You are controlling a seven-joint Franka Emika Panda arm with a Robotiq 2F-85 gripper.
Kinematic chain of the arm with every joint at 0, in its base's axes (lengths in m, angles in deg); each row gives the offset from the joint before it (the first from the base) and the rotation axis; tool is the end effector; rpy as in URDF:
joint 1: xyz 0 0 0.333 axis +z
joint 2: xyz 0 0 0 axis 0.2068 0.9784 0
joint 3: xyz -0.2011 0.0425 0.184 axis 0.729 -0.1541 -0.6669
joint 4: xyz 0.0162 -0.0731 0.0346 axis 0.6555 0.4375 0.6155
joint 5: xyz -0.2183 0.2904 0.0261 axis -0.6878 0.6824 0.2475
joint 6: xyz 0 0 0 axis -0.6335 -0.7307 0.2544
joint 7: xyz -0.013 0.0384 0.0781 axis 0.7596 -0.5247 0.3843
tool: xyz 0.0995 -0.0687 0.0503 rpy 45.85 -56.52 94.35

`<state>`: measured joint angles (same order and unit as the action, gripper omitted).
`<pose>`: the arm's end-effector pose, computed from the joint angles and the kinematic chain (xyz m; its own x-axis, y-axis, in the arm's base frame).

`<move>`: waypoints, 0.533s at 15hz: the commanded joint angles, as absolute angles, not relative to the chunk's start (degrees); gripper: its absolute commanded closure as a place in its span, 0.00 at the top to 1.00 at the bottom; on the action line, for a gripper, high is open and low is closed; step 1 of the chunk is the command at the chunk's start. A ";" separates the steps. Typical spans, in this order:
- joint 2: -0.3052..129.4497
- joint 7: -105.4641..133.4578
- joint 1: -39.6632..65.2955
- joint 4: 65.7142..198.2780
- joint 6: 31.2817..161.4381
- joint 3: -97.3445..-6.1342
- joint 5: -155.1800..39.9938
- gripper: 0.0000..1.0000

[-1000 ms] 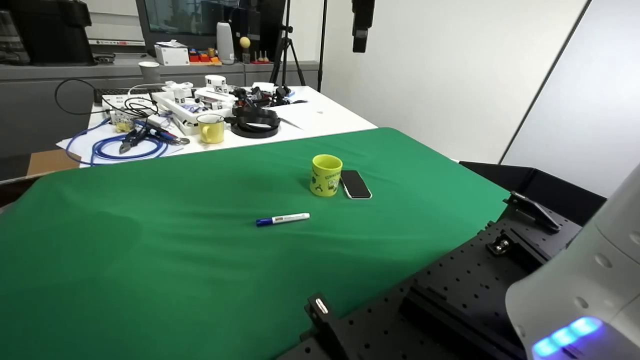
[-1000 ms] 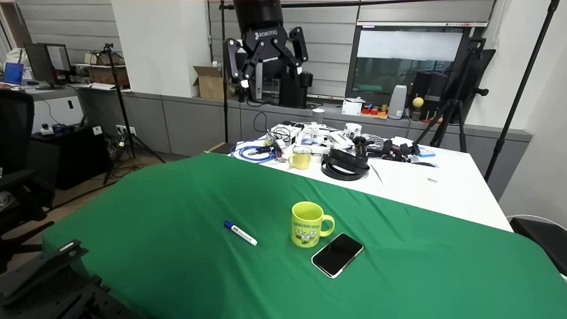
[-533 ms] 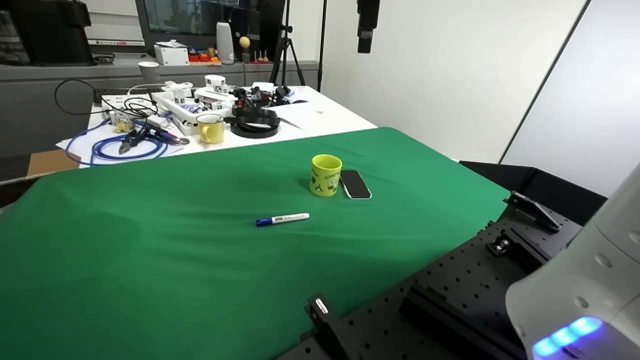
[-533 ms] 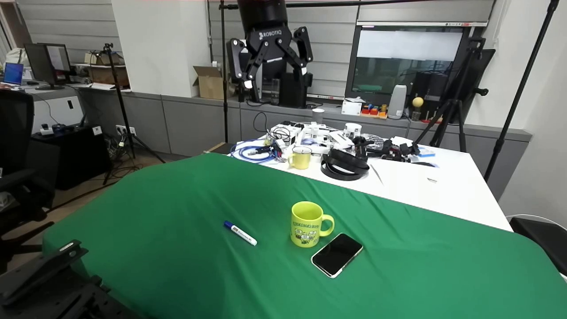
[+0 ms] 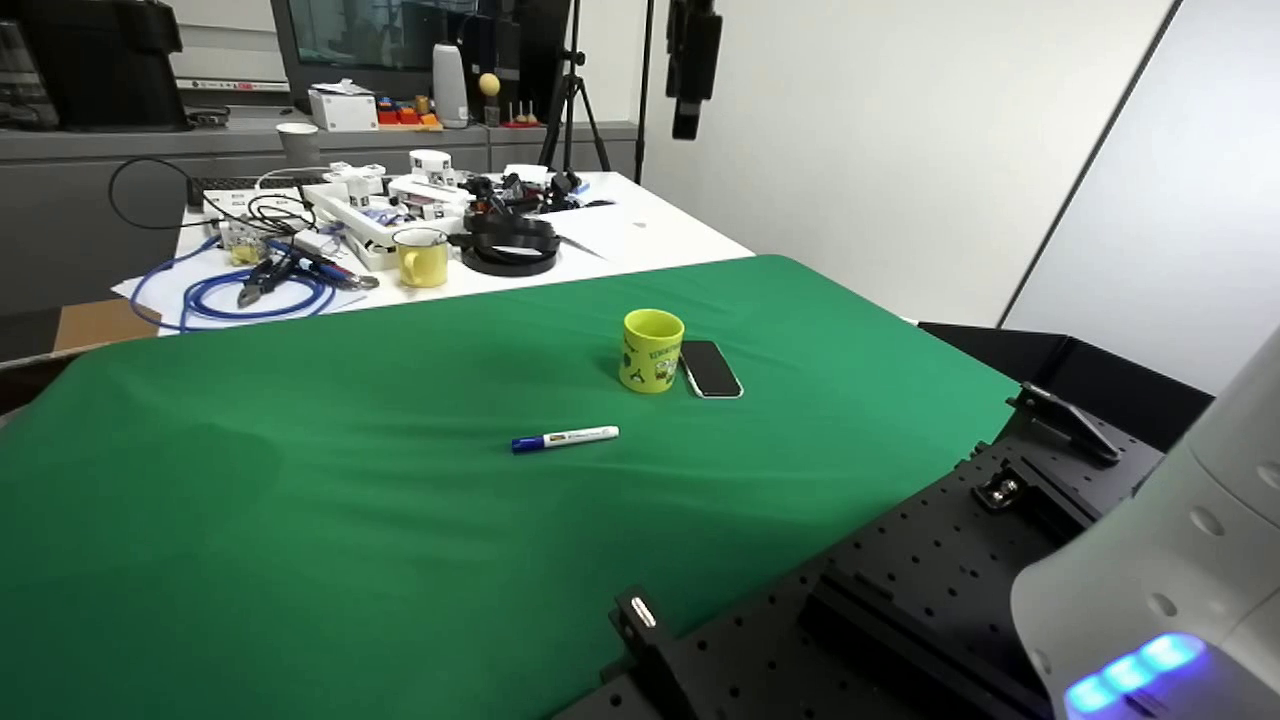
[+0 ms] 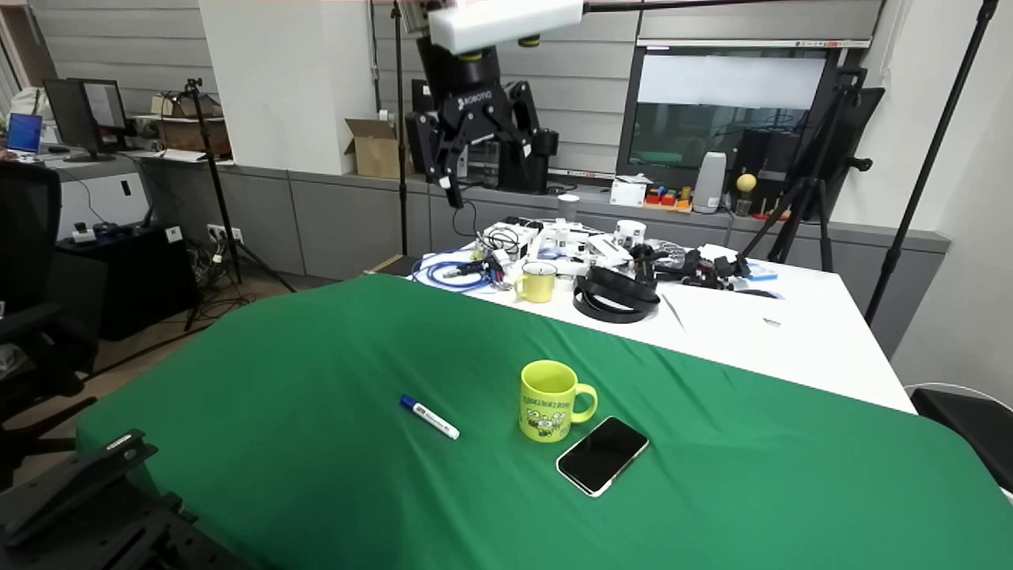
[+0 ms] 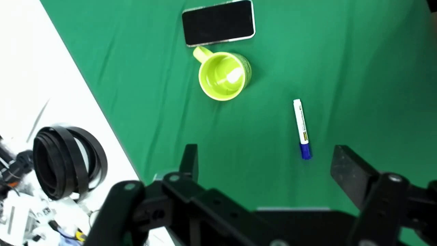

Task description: Put the marker in the mug

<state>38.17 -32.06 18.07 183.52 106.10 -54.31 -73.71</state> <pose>0.4545 0.0364 0.3189 0.4934 0.8688 -0.0417 0.8425 -0.4655 0.2711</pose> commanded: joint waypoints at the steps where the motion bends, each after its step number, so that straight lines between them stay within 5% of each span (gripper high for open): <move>1: 51.34 -43.46 19.10 179.98 115.72 -54.45 -67.67 1.00; 8: 76.25 -59.40 12.58 165.47 118.06 -64.76 -56.19 1.00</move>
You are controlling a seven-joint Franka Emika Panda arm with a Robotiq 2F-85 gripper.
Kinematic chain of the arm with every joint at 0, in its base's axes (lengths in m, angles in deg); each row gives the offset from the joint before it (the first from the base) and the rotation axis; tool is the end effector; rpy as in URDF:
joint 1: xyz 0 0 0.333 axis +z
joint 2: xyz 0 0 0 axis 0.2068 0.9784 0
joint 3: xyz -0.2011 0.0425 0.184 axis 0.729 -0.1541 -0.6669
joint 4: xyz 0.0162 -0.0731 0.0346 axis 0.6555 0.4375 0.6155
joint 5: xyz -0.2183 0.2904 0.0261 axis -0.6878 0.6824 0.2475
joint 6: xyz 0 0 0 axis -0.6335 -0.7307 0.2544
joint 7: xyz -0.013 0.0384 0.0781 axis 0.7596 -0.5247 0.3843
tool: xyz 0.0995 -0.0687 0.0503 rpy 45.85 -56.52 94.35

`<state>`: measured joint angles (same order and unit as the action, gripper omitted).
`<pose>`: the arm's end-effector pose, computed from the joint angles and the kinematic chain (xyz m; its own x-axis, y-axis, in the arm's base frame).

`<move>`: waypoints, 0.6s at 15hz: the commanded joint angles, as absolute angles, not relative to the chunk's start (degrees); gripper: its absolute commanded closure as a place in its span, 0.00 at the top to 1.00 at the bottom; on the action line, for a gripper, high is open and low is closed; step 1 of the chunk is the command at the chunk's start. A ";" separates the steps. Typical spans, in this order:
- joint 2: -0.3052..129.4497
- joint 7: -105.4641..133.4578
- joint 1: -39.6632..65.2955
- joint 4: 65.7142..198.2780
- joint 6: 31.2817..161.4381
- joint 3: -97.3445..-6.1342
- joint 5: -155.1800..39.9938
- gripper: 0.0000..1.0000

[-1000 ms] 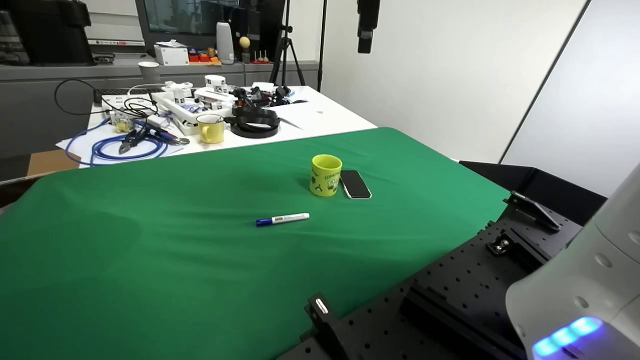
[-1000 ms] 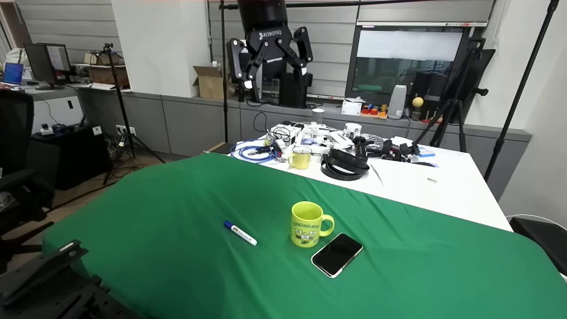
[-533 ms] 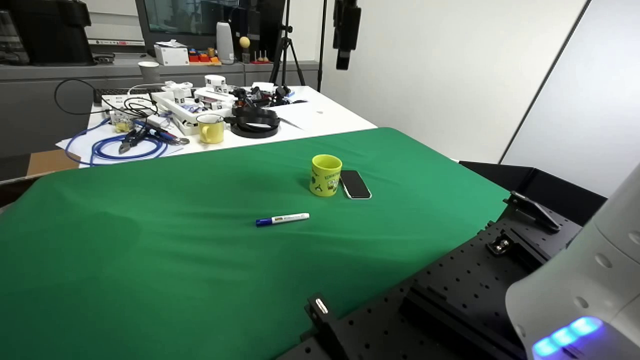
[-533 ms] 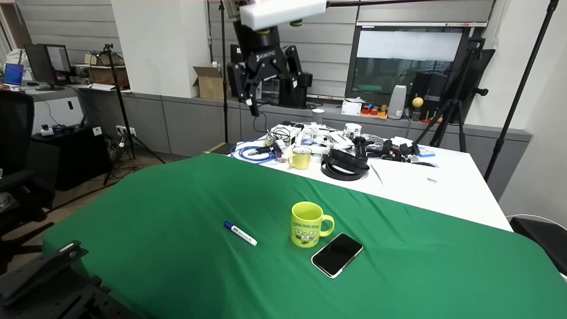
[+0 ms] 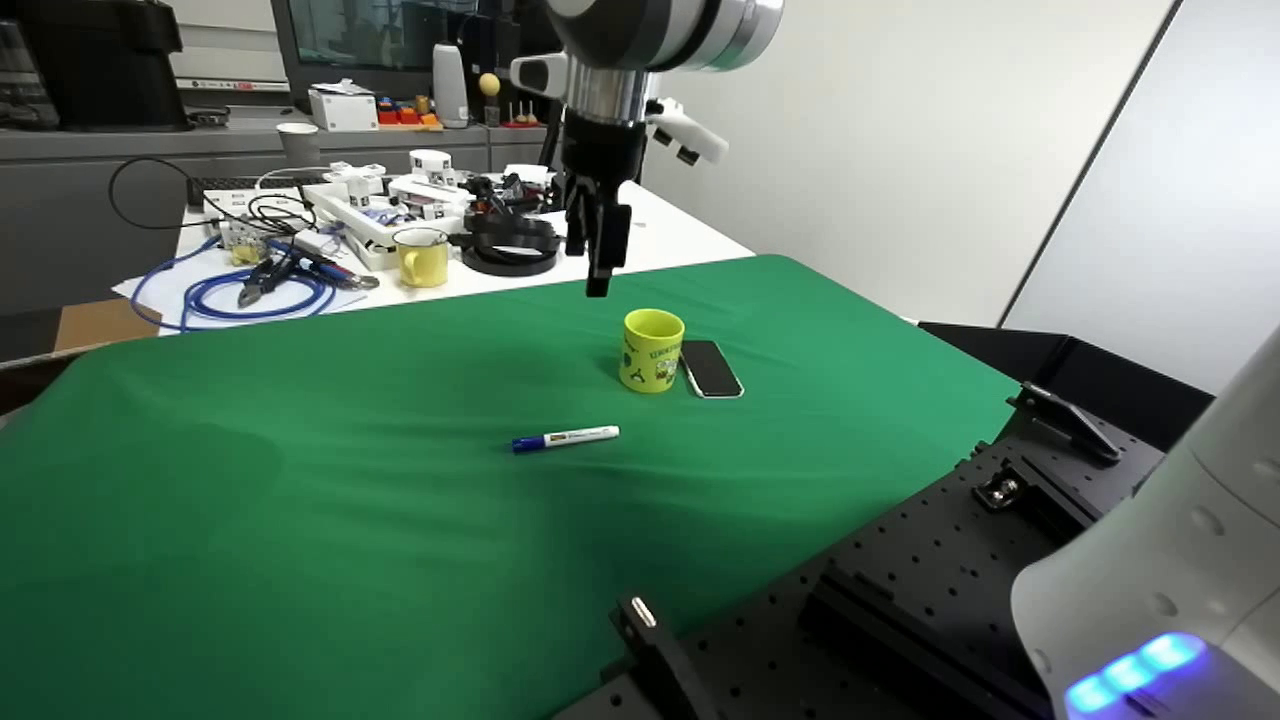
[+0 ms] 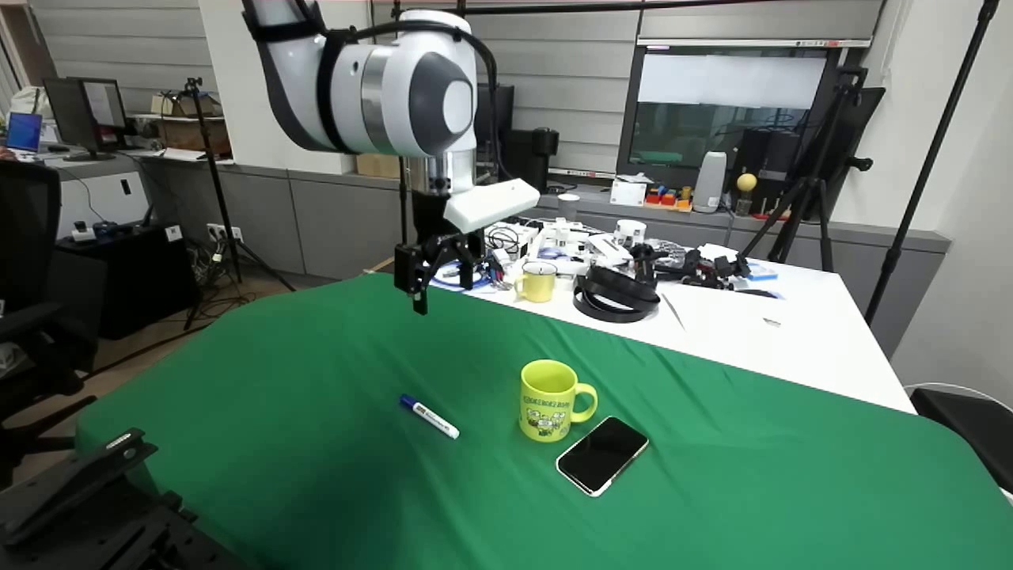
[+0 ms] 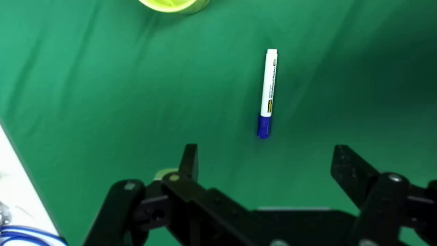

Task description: Put the marker in the mug

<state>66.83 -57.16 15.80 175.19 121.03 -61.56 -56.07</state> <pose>0.4858 0.0871 0.1618 0.2194 0.9741 0.0552 0.9721 -0.2230 0.0720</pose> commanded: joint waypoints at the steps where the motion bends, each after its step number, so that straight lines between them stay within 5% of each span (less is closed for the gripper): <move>1: 79.28 -58.26 12.67 162.21 116.79 -64.62 -57.55 1.00; 9: 84.76 -56.92 12.03 156.68 114.30 -65.14 -59.52 1.00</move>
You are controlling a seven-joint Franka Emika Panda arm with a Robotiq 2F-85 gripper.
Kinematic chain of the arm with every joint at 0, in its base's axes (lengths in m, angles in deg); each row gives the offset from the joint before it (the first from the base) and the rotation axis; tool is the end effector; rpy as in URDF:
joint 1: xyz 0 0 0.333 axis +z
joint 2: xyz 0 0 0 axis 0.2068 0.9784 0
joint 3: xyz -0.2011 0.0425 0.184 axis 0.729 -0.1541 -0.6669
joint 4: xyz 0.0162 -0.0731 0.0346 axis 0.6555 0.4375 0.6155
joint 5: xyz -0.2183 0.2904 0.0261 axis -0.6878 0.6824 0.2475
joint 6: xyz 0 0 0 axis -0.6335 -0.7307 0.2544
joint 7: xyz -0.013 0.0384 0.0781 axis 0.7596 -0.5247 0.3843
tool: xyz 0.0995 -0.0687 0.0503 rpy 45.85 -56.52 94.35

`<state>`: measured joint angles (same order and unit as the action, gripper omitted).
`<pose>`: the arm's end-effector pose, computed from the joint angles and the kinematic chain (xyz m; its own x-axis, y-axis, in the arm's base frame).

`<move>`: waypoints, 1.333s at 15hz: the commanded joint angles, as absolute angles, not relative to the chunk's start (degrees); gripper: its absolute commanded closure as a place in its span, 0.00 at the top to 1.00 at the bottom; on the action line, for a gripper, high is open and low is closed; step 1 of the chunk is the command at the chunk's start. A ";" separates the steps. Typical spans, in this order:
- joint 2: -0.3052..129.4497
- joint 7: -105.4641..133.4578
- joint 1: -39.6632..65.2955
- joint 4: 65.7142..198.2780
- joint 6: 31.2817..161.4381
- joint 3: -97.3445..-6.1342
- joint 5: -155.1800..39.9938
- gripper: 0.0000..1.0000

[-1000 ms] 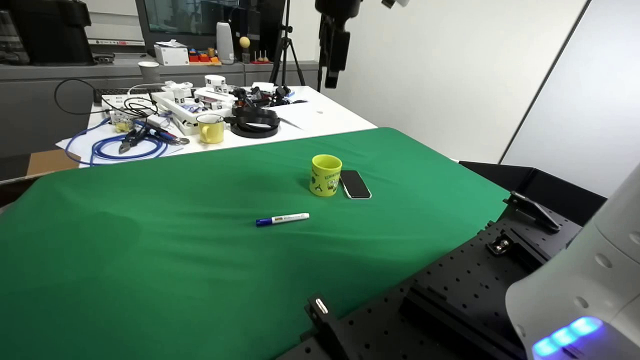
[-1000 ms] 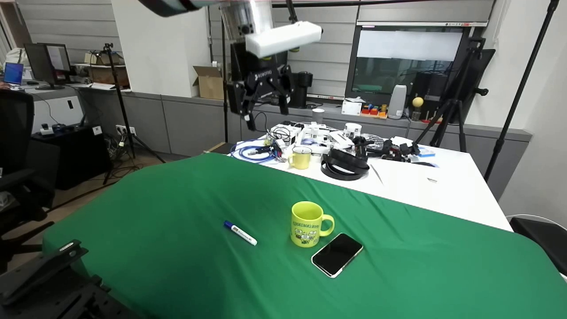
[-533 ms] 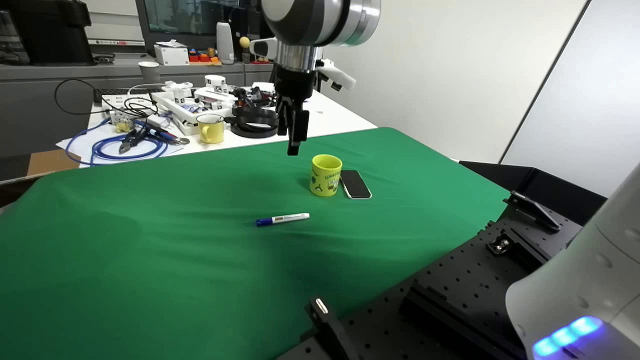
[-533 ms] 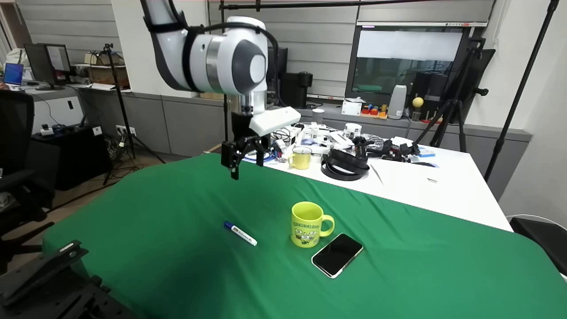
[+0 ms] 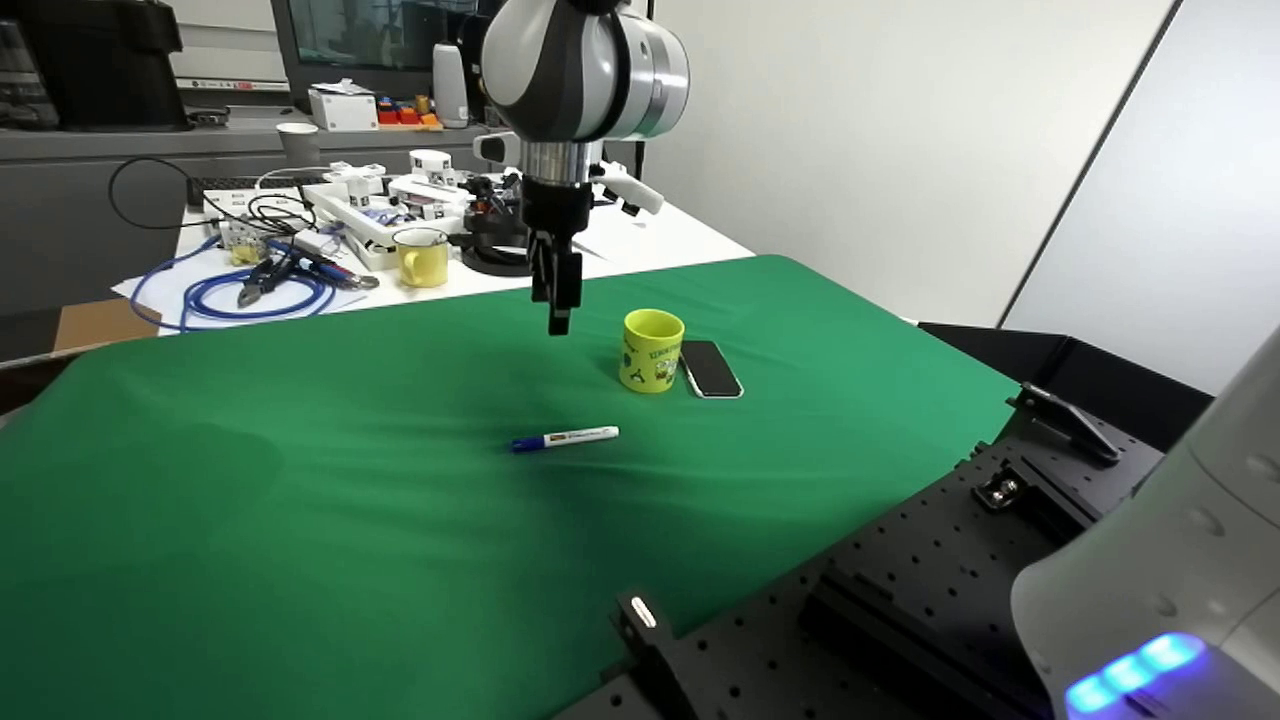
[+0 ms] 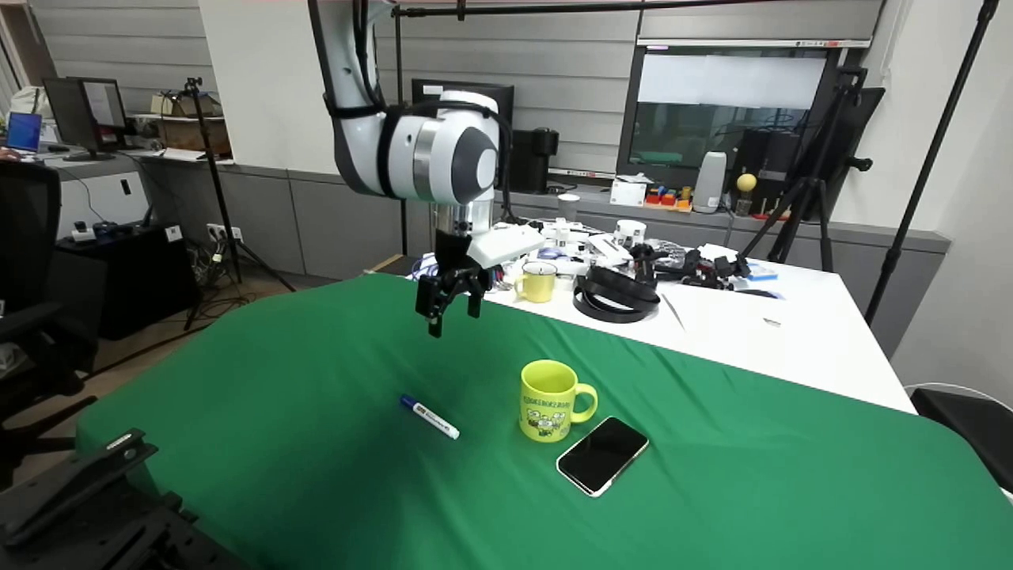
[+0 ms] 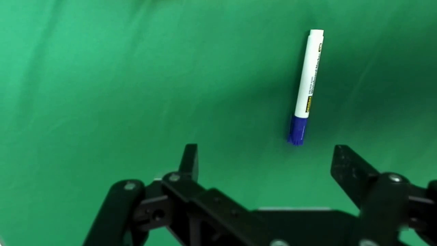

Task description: Put the marker in the mug

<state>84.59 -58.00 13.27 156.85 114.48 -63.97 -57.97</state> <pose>0.5393 0.0975 0.0953 0.2018 0.9781 0.0514 0.9792 -0.2004 -0.0317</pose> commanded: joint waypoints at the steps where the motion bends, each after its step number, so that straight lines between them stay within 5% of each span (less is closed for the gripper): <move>1: 84.76 -56.93 12.03 156.56 114.16 -65.15 -59.51 1.00; 20: 92.58 -39.41 19.39 163.16 127.10 -58.37 -73.85 1.00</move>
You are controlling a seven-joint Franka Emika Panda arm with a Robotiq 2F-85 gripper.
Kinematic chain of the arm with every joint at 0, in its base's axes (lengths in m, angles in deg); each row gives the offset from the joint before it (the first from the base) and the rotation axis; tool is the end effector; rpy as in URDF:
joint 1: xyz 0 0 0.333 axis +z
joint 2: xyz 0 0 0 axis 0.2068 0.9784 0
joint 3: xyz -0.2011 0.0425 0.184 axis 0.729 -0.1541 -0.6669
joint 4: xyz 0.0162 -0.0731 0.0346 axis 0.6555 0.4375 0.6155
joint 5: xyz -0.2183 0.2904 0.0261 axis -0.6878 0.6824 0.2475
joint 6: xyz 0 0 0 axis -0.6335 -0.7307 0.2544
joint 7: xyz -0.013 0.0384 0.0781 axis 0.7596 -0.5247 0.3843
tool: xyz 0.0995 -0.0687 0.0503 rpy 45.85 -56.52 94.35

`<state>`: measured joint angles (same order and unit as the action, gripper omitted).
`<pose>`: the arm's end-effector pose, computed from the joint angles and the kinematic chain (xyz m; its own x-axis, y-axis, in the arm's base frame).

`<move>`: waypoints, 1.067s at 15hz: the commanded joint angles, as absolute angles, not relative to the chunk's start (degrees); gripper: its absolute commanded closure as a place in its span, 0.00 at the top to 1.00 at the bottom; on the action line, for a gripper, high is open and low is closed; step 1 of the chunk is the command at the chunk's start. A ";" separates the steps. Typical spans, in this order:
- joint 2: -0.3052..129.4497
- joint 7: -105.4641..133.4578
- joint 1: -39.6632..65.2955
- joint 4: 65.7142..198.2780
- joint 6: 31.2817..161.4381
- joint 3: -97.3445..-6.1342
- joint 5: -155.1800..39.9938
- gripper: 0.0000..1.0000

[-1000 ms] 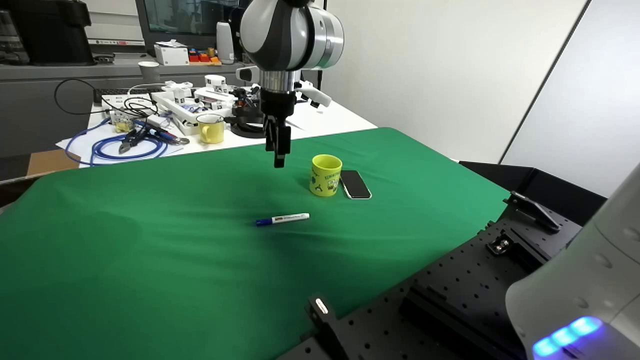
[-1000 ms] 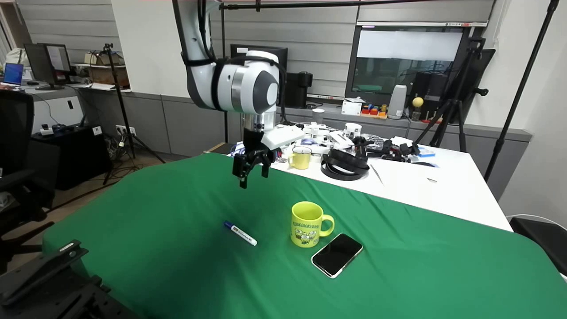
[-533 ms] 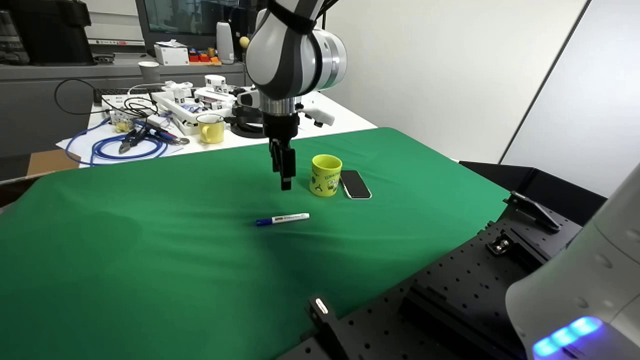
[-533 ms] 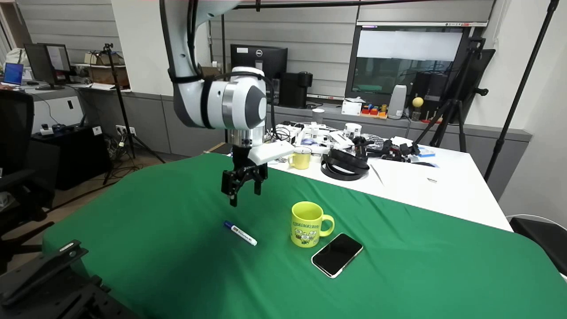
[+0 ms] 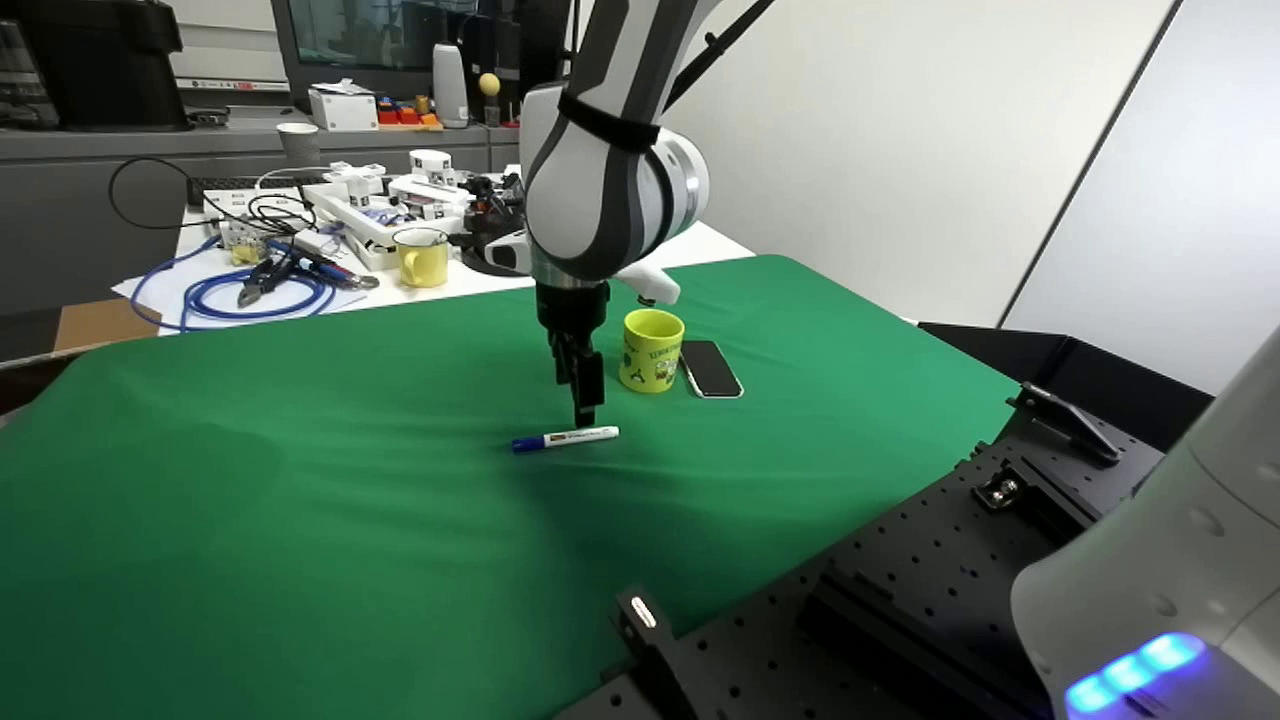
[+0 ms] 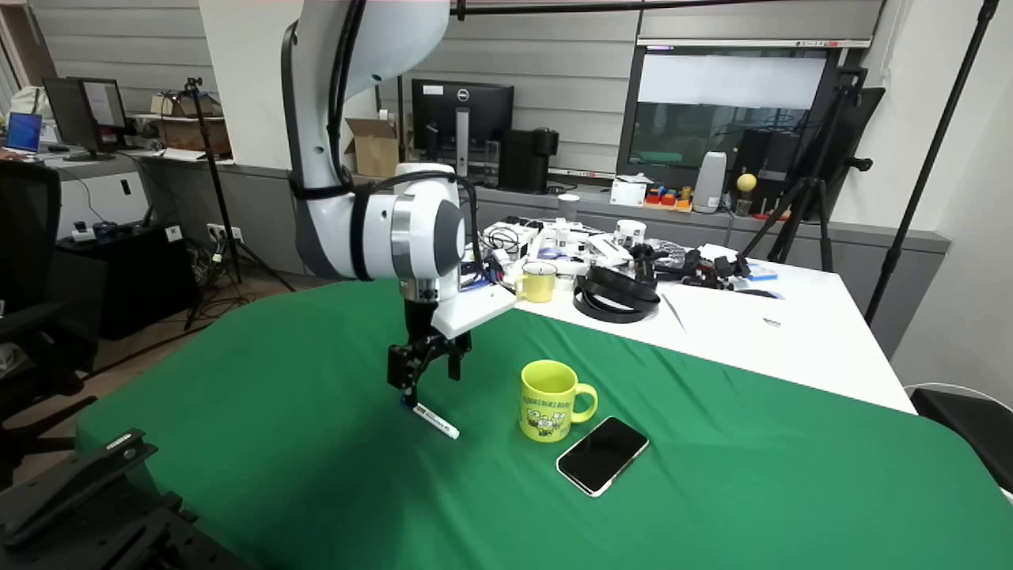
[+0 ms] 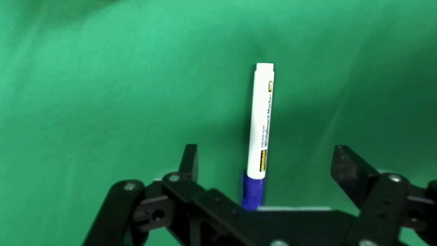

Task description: Put the marker in the mug

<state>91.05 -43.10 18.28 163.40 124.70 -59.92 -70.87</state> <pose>0.4760 0.1081 0.0172 0.2122 0.9760 -0.0497 0.9760 -0.2142 -0.0385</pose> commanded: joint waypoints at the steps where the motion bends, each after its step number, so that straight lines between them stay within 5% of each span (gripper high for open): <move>1: 93.21 -38.99 19.60 163.02 127.71 -57.99 -74.49 1.00; 8: 96.89 -37.89 19.69 161.81 130.16 -57.20 -75.98 1.00; 9: 97.27 -37.64 19.99 161.68 131.08 -56.73 -76.13 0.75; 10: 97.55 -37.55 20.06 161.53 131.29 -56.60 -76.12 0.75; 16: 98.45 -36.38 20.85 160.23 131.10 -55.30 -76.92 0.31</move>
<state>97.70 -39.93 19.76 161.54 130.90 -56.58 -75.01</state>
